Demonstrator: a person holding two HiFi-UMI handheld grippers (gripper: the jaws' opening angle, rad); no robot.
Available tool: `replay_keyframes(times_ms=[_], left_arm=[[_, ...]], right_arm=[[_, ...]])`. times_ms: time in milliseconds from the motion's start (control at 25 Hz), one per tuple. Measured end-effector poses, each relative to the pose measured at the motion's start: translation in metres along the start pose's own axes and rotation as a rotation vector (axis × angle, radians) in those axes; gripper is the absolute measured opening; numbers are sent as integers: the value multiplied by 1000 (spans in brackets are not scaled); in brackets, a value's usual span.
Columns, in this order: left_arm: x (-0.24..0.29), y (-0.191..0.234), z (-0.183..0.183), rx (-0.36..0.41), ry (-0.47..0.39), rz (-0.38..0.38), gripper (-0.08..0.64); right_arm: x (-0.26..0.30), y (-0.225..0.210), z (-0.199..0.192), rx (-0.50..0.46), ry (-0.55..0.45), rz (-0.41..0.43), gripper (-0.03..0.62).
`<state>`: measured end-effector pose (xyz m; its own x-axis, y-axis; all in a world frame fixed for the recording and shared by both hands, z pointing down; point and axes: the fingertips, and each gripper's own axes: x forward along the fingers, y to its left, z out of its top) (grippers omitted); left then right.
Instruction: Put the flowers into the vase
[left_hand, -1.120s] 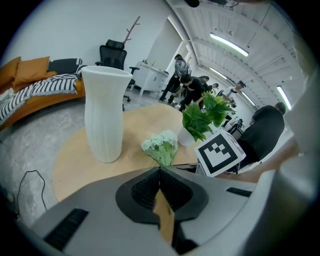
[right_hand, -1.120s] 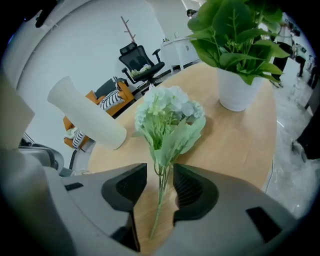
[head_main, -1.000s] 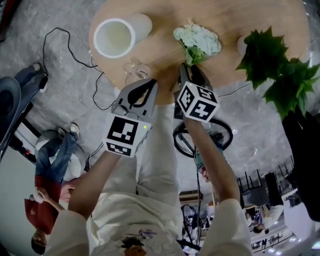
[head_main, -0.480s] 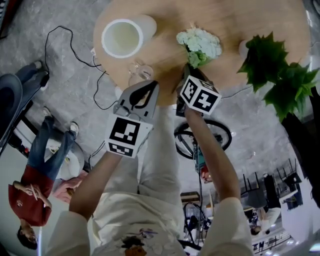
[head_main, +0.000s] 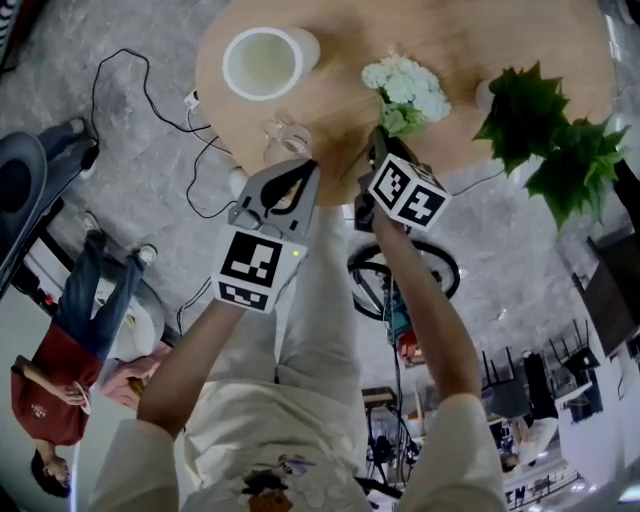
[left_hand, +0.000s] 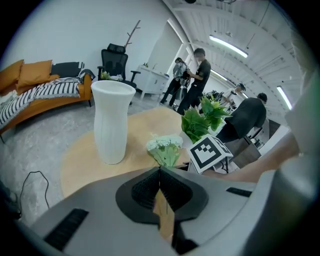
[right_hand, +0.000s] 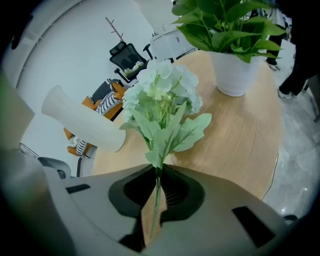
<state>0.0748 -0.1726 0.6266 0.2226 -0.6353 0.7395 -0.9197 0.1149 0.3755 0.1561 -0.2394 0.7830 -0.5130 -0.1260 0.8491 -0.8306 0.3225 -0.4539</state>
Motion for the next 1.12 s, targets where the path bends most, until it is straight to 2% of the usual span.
replay_keyframes(times_ms=[440,1120], left_arm=[[-29,2,-9,18,-7,-4,9],[-76,16,-12,32,-39,-16,9]], right_arm=[[-24,22,-1,20,-67,30,26],[-73,64,1,-53,-155,22,26]])
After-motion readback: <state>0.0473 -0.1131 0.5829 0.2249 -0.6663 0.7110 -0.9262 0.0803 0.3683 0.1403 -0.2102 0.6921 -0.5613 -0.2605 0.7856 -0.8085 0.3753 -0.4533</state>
